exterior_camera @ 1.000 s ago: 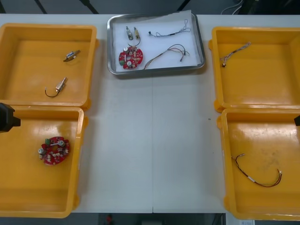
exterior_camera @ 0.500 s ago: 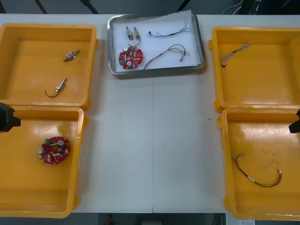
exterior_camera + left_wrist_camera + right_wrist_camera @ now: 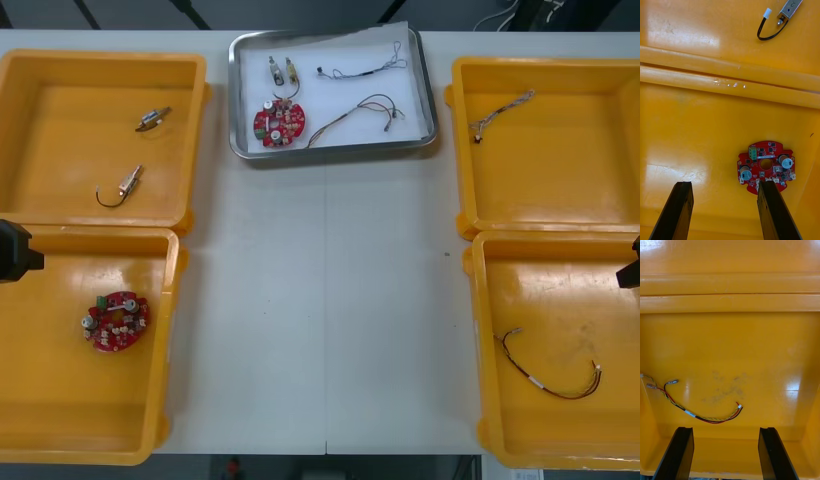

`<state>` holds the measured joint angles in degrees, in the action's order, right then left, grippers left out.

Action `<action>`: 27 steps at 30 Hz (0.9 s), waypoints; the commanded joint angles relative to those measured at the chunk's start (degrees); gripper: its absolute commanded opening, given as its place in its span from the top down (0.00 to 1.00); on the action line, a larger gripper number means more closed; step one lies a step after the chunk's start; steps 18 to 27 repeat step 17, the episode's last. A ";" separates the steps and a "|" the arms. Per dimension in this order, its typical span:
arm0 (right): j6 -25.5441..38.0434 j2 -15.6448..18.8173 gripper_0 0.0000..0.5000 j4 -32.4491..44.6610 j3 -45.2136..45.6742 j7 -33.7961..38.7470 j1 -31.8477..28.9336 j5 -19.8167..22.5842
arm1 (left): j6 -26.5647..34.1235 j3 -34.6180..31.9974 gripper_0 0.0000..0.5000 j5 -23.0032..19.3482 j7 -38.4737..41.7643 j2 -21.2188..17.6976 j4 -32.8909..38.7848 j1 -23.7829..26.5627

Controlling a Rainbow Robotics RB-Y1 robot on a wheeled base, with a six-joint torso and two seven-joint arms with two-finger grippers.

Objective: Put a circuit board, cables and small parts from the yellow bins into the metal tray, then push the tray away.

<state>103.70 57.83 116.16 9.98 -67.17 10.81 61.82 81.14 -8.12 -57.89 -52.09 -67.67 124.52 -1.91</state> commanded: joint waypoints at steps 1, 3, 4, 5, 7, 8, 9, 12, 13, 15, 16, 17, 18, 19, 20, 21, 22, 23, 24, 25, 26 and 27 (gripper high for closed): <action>-0.42 -0.35 0.00 1.18 1.71 1.60 -0.70 -0.47 | 0.42 -1.20 0.00 -0.38 0.41 0.44 0.28 -0.02; -0.42 -0.35 0.00 1.18 1.71 1.60 -0.70 -0.47 | 0.42 -1.20 0.00 -0.38 0.41 0.44 0.28 -0.02; -0.42 -0.35 0.00 1.18 1.71 1.60 -0.70 -0.47 | 0.42 -1.20 0.00 -0.38 0.41 0.44 0.28 -0.02; -0.42 -0.35 0.00 1.18 1.71 1.60 -0.70 -0.47 | 0.42 -1.20 0.00 -0.38 0.41 0.44 0.28 -0.02; -0.42 -0.35 0.00 1.18 1.71 1.60 -0.70 -0.47 | 0.42 -1.20 0.00 -0.38 0.41 0.44 0.28 -0.02; -0.42 -0.35 0.00 1.18 1.71 1.60 -0.70 -0.47 | 0.42 -1.20 0.00 -0.38 0.41 0.44 0.28 -0.02; -0.42 -0.35 0.00 1.18 1.71 1.60 -0.70 -0.47 | 0.42 -1.20 0.00 -0.38 0.41 0.44 0.28 -0.02; -0.42 -0.35 0.00 1.18 1.71 1.60 -0.70 -0.47 | 0.42 -1.20 0.00 -0.38 0.41 0.44 0.28 -0.02; -0.42 -0.35 0.00 1.18 1.71 1.60 -0.70 -0.47 | 0.42 -1.20 0.00 -0.38 0.41 0.44 0.28 -0.02; -0.42 -0.35 0.00 1.18 1.71 1.60 -0.70 -0.47 | 0.42 -1.20 0.00 -0.38 0.41 0.44 0.28 -0.02; -0.42 -0.35 0.00 1.18 1.71 1.60 -0.70 -0.47 | 0.42 -1.20 0.00 -0.38 0.41 0.44 0.28 -0.02; -0.42 -0.35 0.00 1.18 1.71 1.60 -0.70 -0.47 | 0.42 -1.20 0.00 -0.38 0.41 0.44 0.28 -0.02; -0.42 -0.35 0.00 1.18 1.71 1.60 -0.70 -0.47 | 0.42 -1.20 0.00 -0.38 0.41 0.44 0.28 -0.02; -0.42 -0.35 0.00 1.18 1.71 1.60 -0.70 -0.47 | 0.42 -1.20 0.00 -0.38 0.41 0.44 0.28 -0.02; -0.42 -0.35 0.00 1.18 1.71 1.60 -0.70 -0.47 | 0.42 -1.20 0.00 -0.38 0.41 0.44 0.28 -0.02; -0.42 -0.35 0.00 1.18 1.71 1.60 -0.70 -0.47 | 0.42 -1.20 0.00 -0.38 0.41 0.44 0.28 -0.02; -0.42 -0.35 0.00 1.18 1.71 1.60 -0.70 -0.47 | 0.42 -1.20 0.00 -0.38 0.41 0.44 0.28 -0.02; -0.42 -0.35 0.00 1.18 1.71 1.60 -0.70 -0.47 | 0.42 -1.20 0.00 -0.38 0.41 0.44 0.28 -0.02; -0.42 -0.35 0.00 1.18 1.71 1.60 -0.70 -0.47 | 0.42 -1.20 0.00 -0.38 0.41 0.44 0.28 -0.02; -0.42 -0.35 0.00 1.18 1.71 1.60 -0.70 -0.47 | 0.42 -1.20 0.00 -0.38 0.41 0.44 0.28 -0.02; -0.42 -0.35 0.00 1.18 1.71 1.60 -0.70 -0.47 | 0.42 -1.20 0.00 -0.38 0.41 0.44 0.28 -0.02; -0.42 -0.35 0.00 1.18 1.71 1.60 -0.70 -0.47 | 0.42 -1.20 0.00 -0.38 0.41 0.44 0.28 -0.02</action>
